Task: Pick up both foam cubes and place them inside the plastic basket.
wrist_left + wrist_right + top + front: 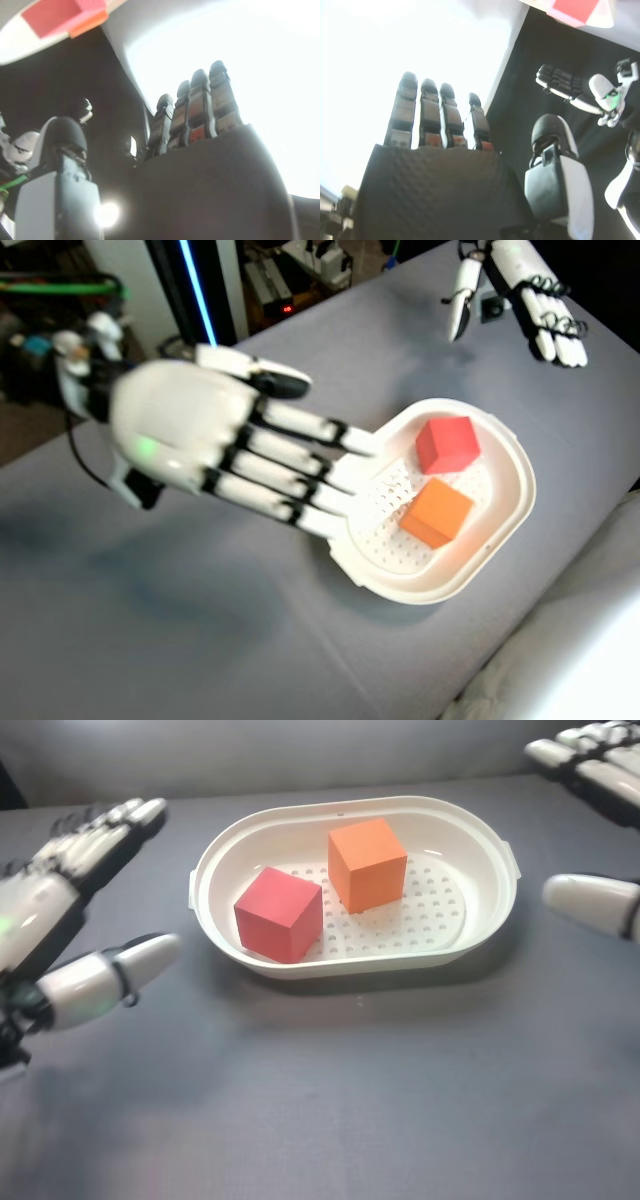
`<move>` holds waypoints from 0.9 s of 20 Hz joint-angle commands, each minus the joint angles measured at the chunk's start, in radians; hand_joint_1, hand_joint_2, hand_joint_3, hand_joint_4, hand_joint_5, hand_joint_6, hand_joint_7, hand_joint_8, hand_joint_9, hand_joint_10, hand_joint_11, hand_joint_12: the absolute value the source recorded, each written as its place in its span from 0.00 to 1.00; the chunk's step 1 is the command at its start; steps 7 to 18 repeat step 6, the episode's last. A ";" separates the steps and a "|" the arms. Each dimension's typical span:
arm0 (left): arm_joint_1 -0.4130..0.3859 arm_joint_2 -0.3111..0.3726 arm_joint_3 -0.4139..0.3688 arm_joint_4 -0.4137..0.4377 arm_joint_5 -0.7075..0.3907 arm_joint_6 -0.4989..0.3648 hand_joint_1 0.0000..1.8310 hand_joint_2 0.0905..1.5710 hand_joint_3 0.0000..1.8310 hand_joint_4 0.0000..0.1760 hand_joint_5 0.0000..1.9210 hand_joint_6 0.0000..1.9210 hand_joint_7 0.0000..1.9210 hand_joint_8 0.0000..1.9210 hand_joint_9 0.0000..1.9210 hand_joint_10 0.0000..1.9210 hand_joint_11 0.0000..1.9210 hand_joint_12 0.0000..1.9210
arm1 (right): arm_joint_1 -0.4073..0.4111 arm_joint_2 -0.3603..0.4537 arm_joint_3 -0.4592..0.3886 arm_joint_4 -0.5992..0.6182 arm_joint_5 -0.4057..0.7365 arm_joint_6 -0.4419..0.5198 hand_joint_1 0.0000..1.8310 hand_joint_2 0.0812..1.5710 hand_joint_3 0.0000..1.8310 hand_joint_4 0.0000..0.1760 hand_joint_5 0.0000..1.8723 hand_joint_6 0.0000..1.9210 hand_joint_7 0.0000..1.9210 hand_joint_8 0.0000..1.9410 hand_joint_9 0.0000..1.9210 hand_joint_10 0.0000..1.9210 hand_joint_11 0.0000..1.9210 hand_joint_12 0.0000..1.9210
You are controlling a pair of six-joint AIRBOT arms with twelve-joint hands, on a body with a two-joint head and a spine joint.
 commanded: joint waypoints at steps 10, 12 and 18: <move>0.054 0.047 -0.068 -0.017 -0.385 -0.016 0.33 0.85 0.00 0.64 0.00 0.00 0.00 0.00 0.00 0.00 0.00 0.10 | -0.205 0.072 -0.097 0.056 0.572 0.019 0.13 0.78 0.00 0.23 0.00 0.00 0.00 0.00 0.02 0.00 0.03 0.02; 0.054 0.047 -0.068 -0.017 -0.385 -0.016 0.33 0.85 0.00 0.64 0.00 0.00 0.00 0.00 0.00 0.00 0.00 0.10 | -0.205 0.072 -0.097 0.056 0.572 0.019 0.13 0.78 0.00 0.23 0.00 0.00 0.00 0.00 0.02 0.00 0.03 0.02; 0.054 0.047 -0.068 -0.017 -0.385 -0.016 0.33 0.85 0.00 0.64 0.00 0.00 0.00 0.00 0.00 0.00 0.00 0.10 | -0.205 0.072 -0.097 0.056 0.572 0.019 0.13 0.78 0.00 0.23 0.00 0.00 0.00 0.00 0.02 0.00 0.03 0.02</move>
